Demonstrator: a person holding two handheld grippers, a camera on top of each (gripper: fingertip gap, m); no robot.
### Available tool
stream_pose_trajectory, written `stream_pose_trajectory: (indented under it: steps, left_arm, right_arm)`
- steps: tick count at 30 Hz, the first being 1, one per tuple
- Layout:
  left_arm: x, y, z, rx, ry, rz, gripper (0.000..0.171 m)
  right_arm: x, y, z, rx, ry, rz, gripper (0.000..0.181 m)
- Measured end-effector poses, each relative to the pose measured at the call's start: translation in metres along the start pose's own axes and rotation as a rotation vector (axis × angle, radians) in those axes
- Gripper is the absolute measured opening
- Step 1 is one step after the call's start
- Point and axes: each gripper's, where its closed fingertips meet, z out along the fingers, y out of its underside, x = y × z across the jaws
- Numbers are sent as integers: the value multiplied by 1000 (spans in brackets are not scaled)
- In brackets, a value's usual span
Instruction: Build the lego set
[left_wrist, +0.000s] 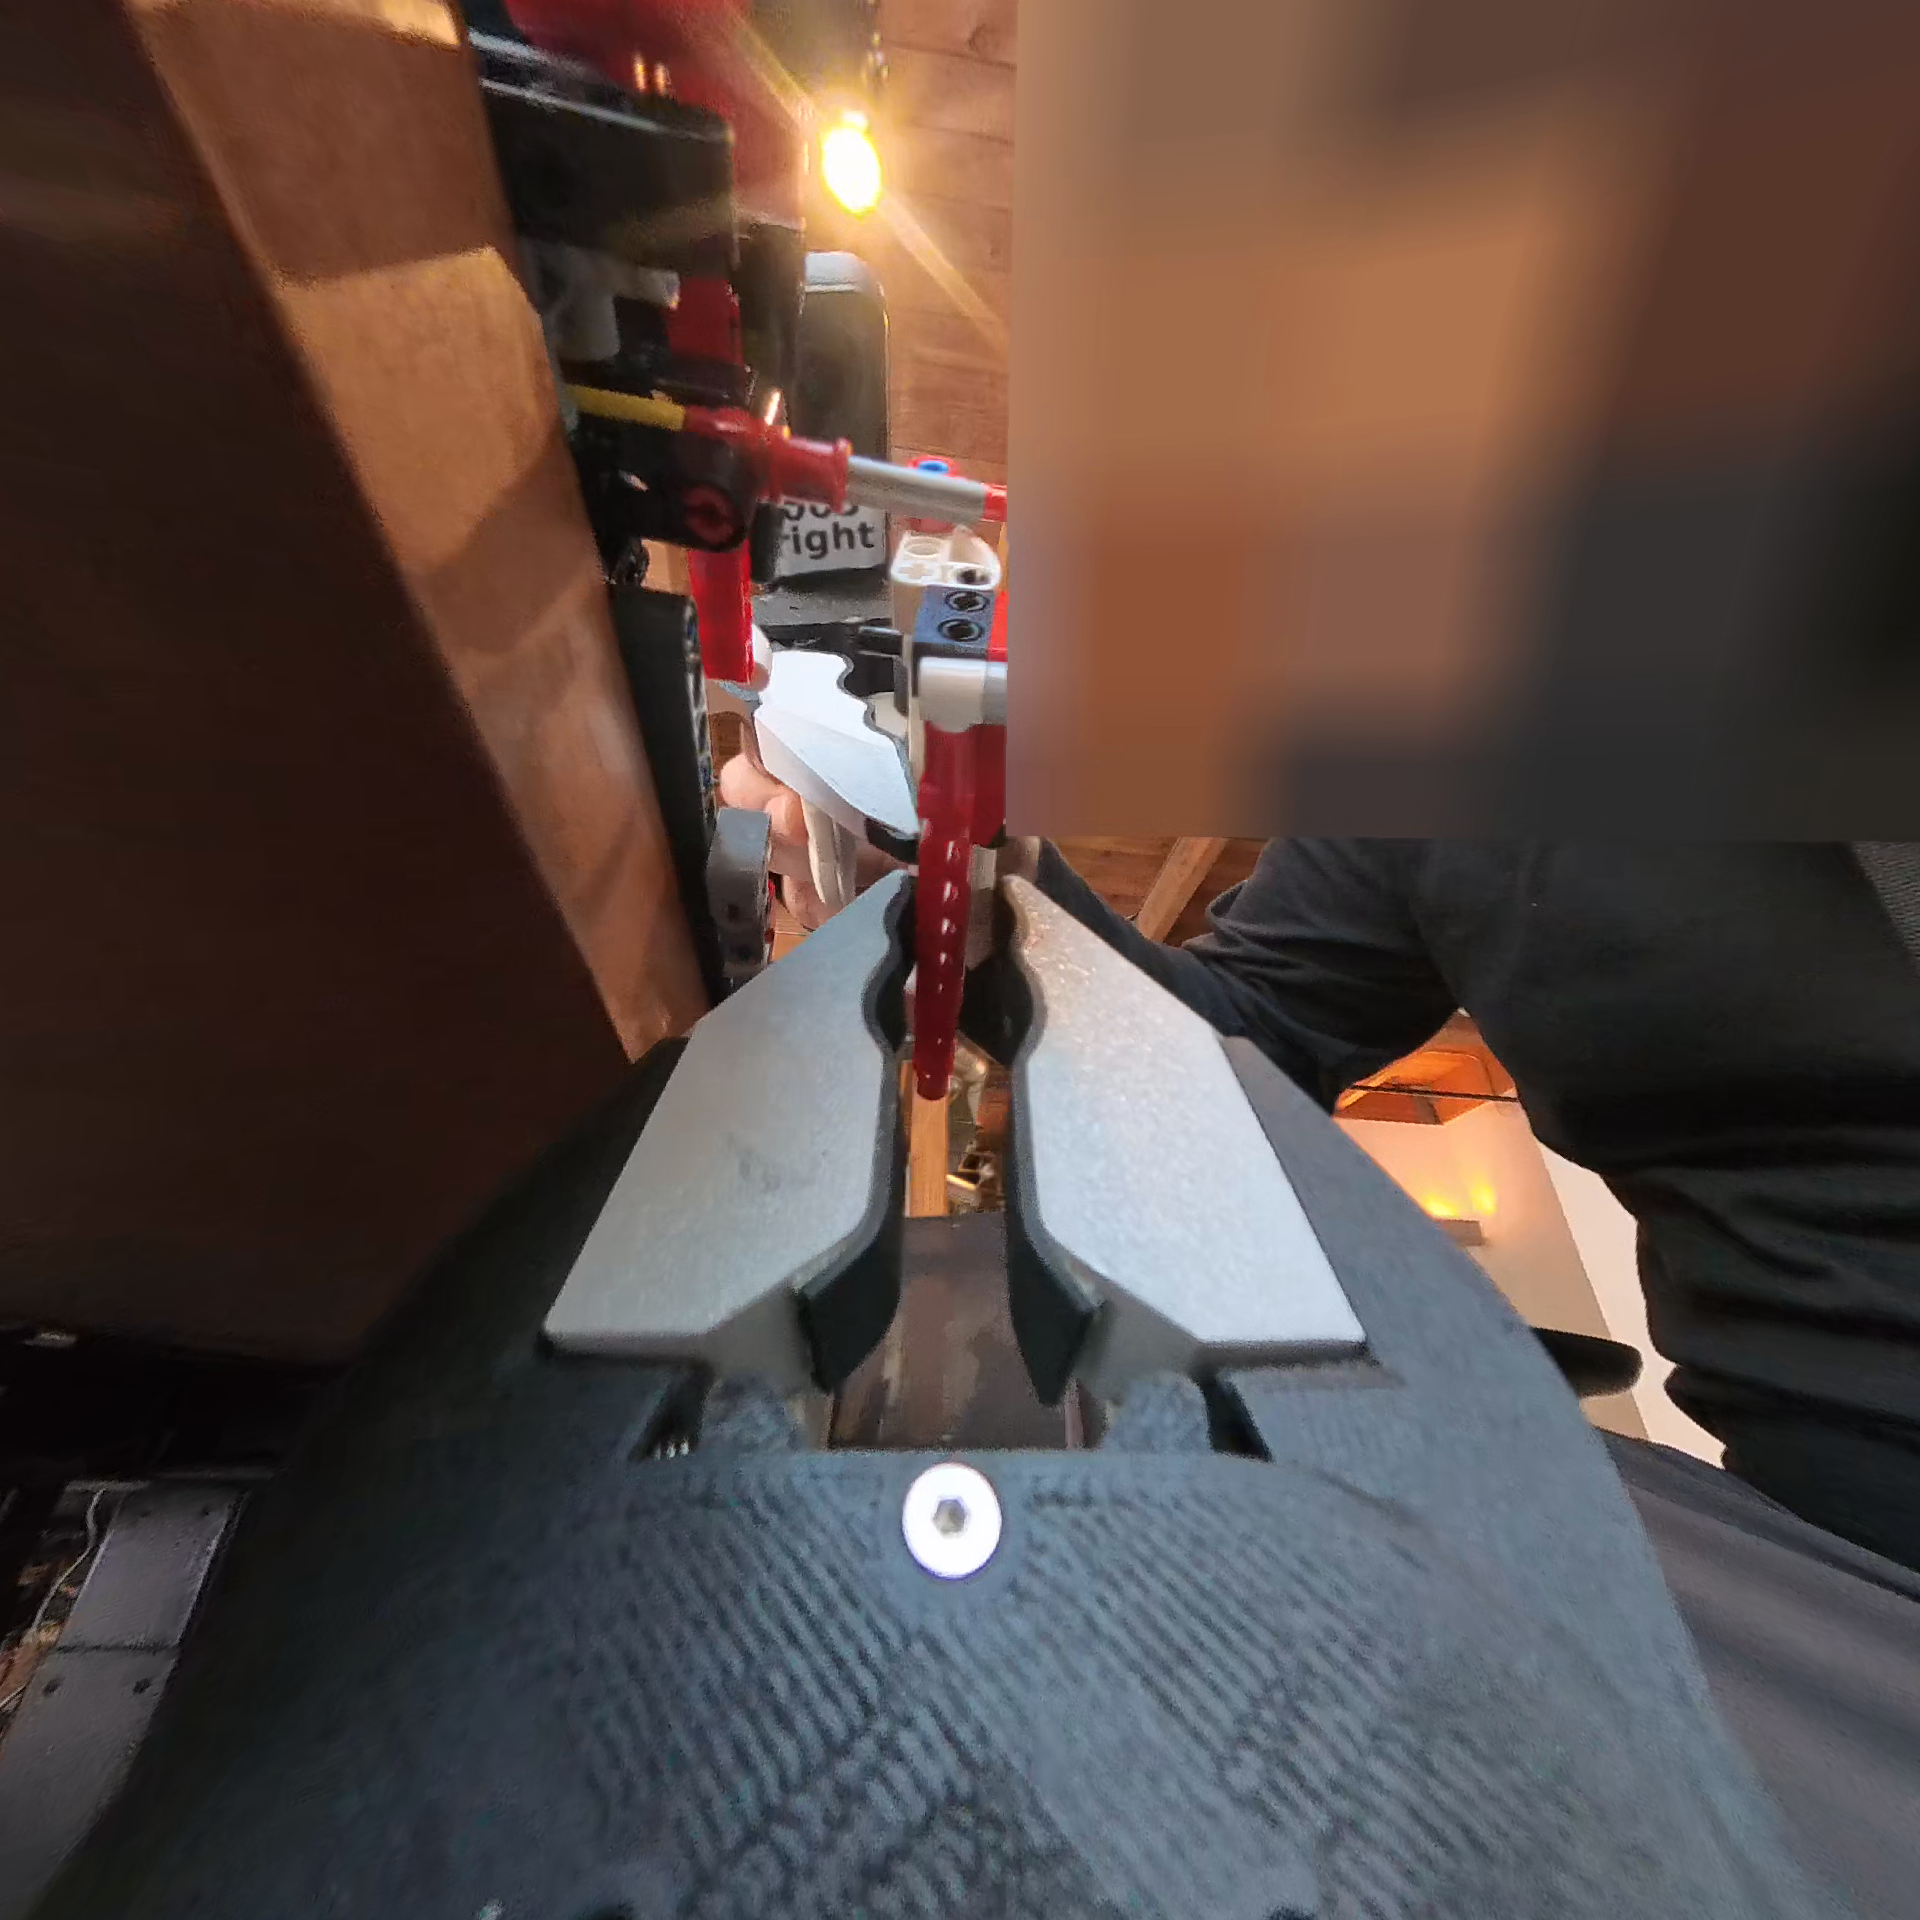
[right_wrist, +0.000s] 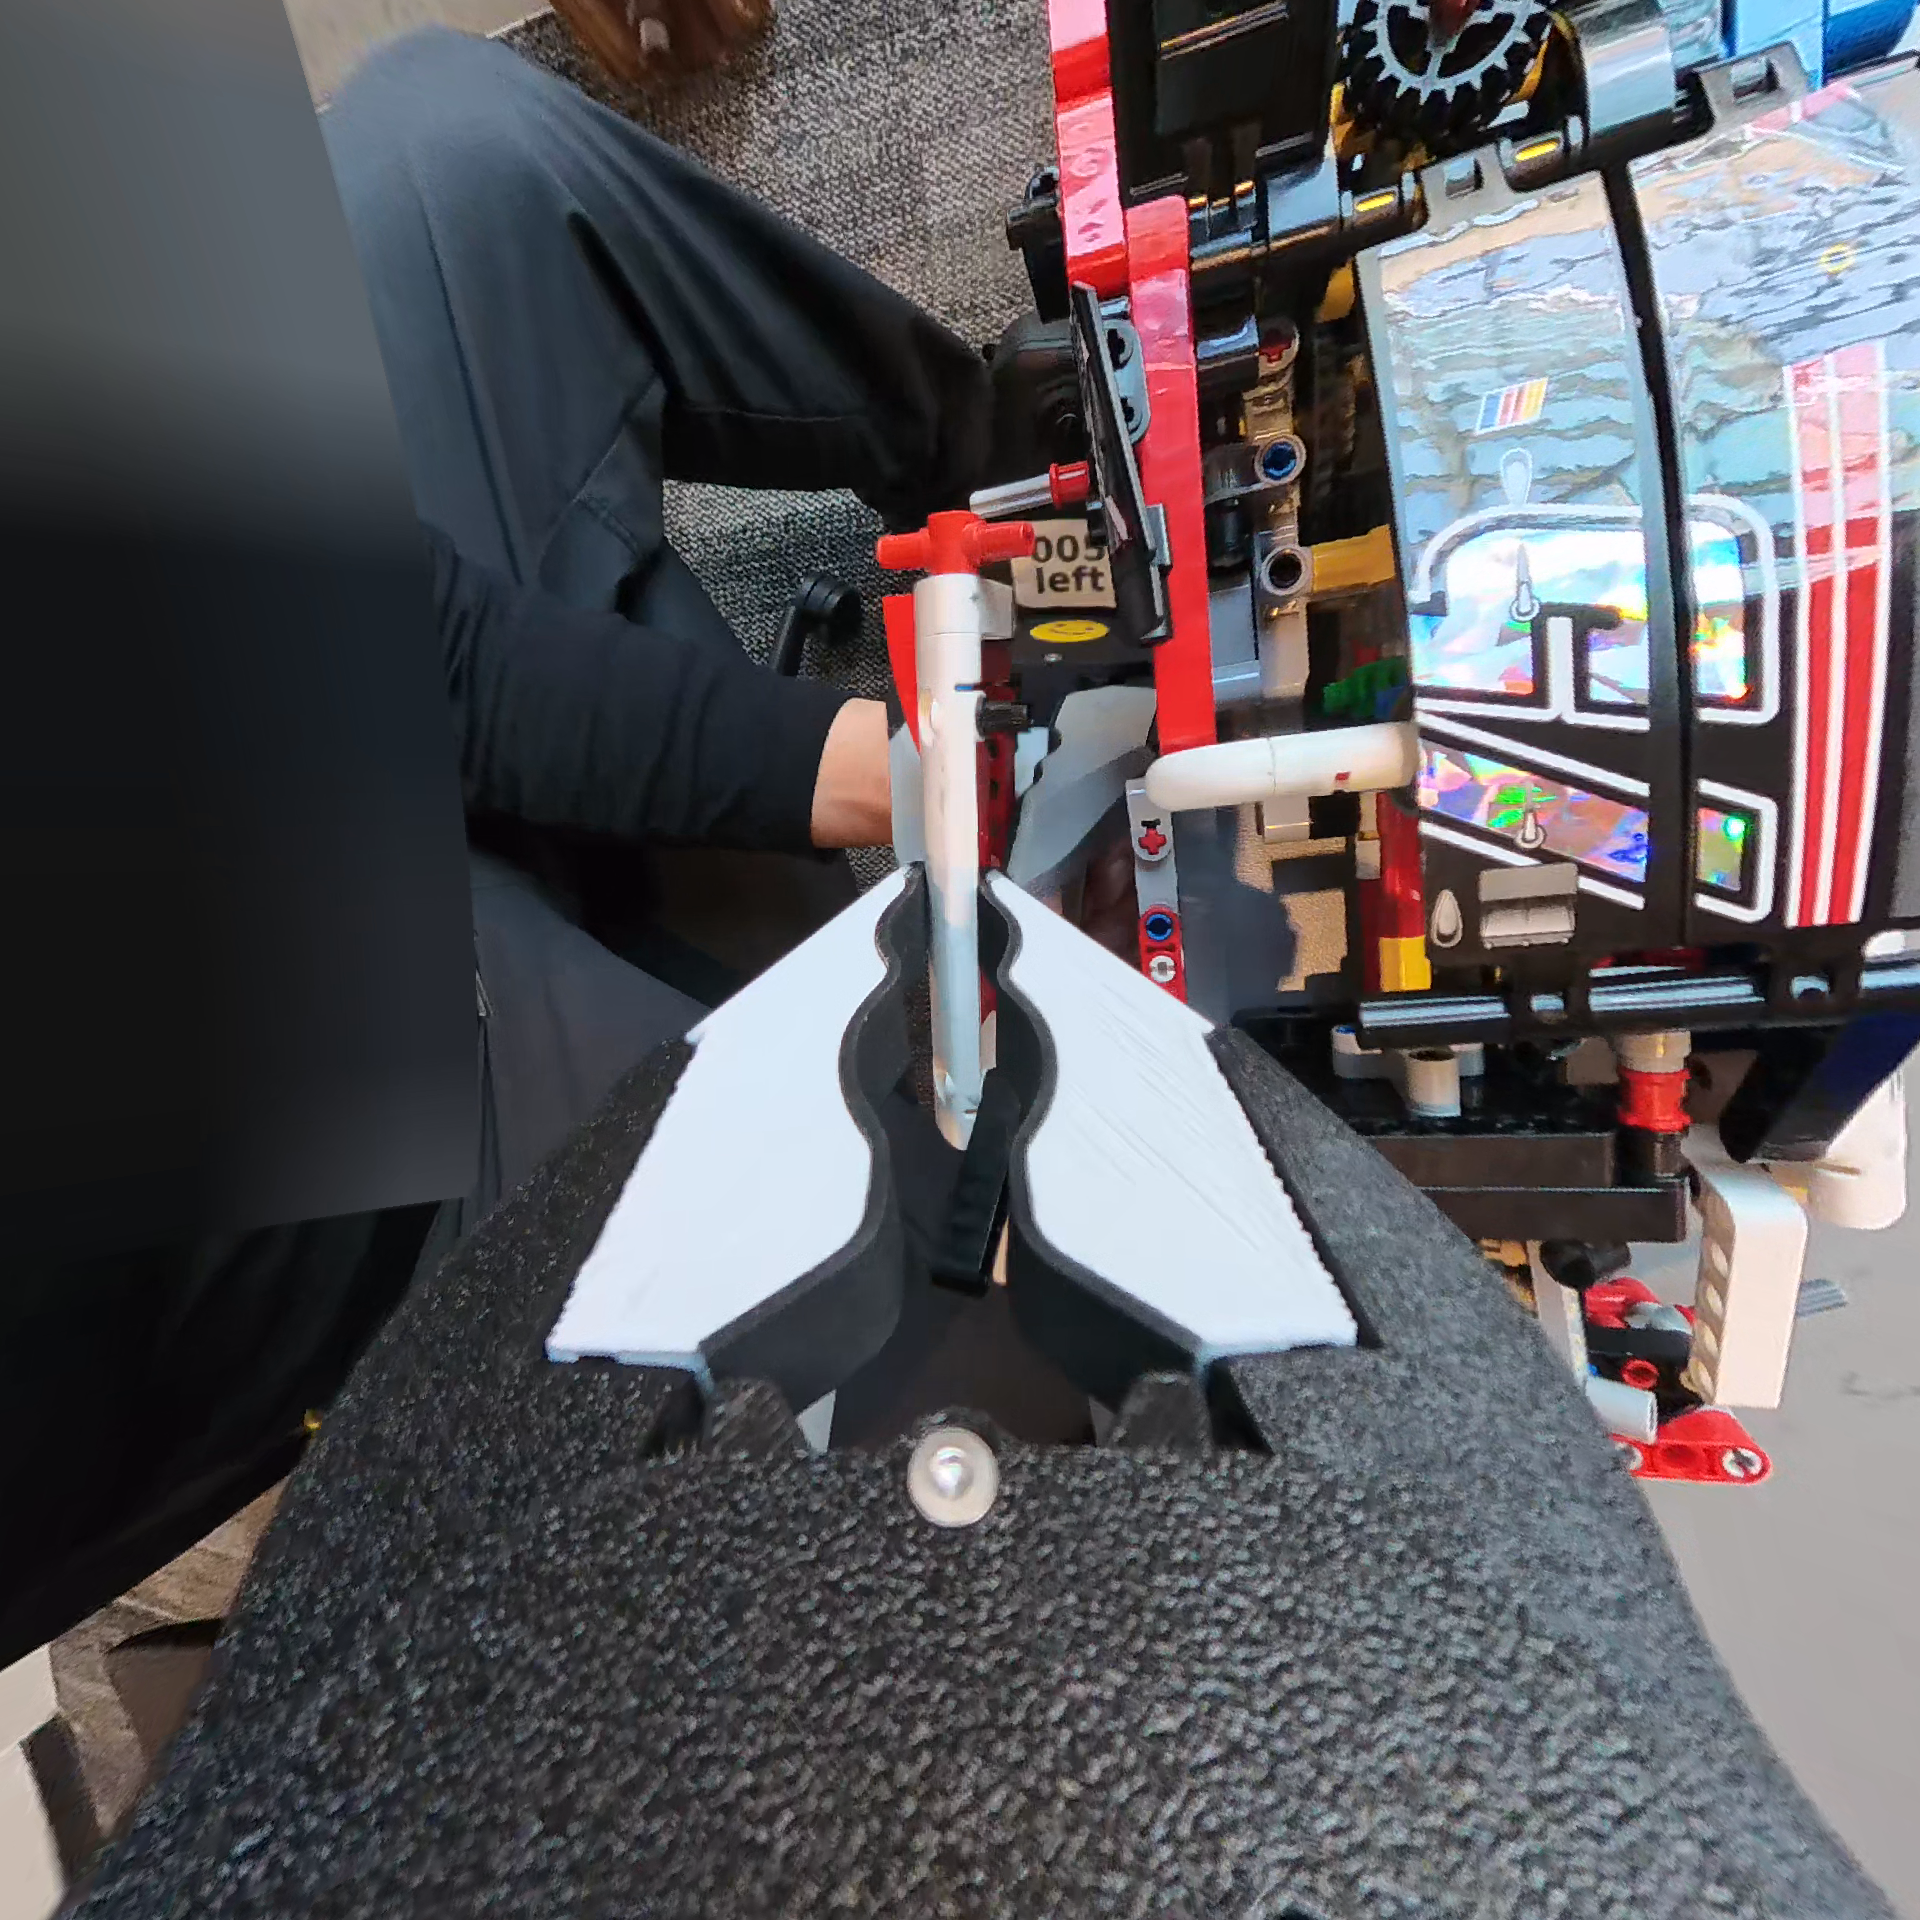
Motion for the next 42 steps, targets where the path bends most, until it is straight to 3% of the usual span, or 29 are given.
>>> stream_pose_trajectory:
  steps: [5, 9, 13, 15, 17, 28, 35, 42]
  left_arm:
    - [-1, 1, -2, 7, -5, -15, 18]
    - [-2, 0, -5, 12, -8, 17, 6]
    - [-6, -3, -5, 33, -27, -15, 5]
    - [-7, -3, -5, 51, -43, -18, 5]
    - [-10, 1, -6, 43, -51, -36, 5]
    - [-6, -3, -4, 26, -33, -37, 5]
    - [-9, 1, -10, 53, -58, -27, 5]
    - [-11, -4, -5, 84, -70, -36, 5]
  right_arm:
    - [3, 4, 0, -30, -9, 35, 6]
    - [0, 5, 1, -52, -49, 79, 6]
    - [8, -1, -1, -44, 13, 70, 9]
    - [14, -1, -3, -59, 87, 36, 18]
    - [16, 3, -2, -83, 128, 8, 11]
    - [11, 6, -2, -87, 112, 2, 10]
    - [24, -8, -18, -43, 301, -122, 25]
    - [28, -28, -27, -22, 495, -300, 19]
